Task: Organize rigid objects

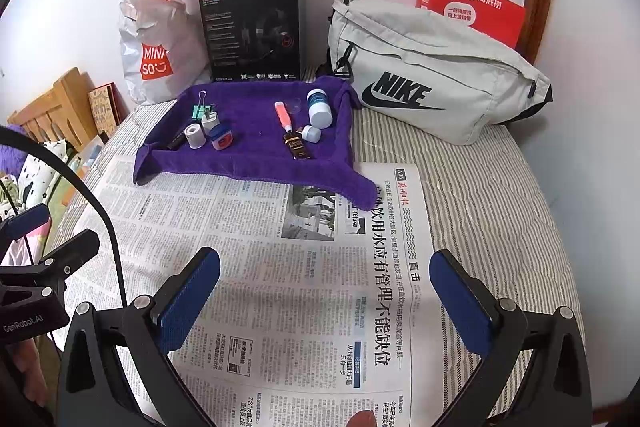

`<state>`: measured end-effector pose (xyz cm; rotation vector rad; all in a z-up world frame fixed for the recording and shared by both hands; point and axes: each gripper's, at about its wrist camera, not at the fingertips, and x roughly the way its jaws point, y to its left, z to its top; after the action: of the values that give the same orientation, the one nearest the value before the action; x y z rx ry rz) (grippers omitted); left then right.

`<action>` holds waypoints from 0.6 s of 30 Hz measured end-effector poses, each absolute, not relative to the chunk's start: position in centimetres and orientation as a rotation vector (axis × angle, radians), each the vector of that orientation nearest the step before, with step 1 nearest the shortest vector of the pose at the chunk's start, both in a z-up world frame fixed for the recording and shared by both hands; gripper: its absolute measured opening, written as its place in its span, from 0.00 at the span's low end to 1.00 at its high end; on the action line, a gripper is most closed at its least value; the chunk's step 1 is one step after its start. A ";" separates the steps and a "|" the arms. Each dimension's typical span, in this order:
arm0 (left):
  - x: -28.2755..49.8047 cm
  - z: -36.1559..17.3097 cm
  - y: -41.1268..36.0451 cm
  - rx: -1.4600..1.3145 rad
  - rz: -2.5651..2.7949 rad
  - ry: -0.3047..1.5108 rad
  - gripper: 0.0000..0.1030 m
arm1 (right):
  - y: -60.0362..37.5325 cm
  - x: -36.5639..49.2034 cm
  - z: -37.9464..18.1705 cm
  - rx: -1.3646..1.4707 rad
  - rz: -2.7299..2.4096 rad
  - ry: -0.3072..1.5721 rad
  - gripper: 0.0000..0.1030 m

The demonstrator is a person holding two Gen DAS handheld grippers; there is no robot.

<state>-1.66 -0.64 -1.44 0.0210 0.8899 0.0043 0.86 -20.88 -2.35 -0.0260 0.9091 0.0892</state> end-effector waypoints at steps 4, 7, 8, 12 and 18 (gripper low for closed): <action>-1.7 -1.5 -0.7 0.016 0.007 0.895 0.99 | -20.9 0.8 -2.3 -0.027 0.090 0.909 1.00; -1.6 -1.4 -0.5 0.018 0.003 0.895 0.99 | -20.9 0.8 -2.3 -0.025 0.090 0.908 1.00; -1.6 -1.4 -0.5 0.018 0.003 0.894 0.99 | -20.9 0.8 -2.3 -0.025 0.089 0.908 1.00; -1.6 -1.4 -0.6 0.020 0.005 0.894 0.99 | -20.9 0.8 -2.3 -0.026 0.090 0.908 1.00; -1.6 -1.4 -0.5 0.019 0.004 0.894 0.99 | -20.9 0.8 -2.3 -0.029 0.091 0.912 1.00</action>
<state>-1.62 -0.54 -1.38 0.0192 0.8943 0.0039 0.81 -20.89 -2.26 -0.0287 0.9122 0.0909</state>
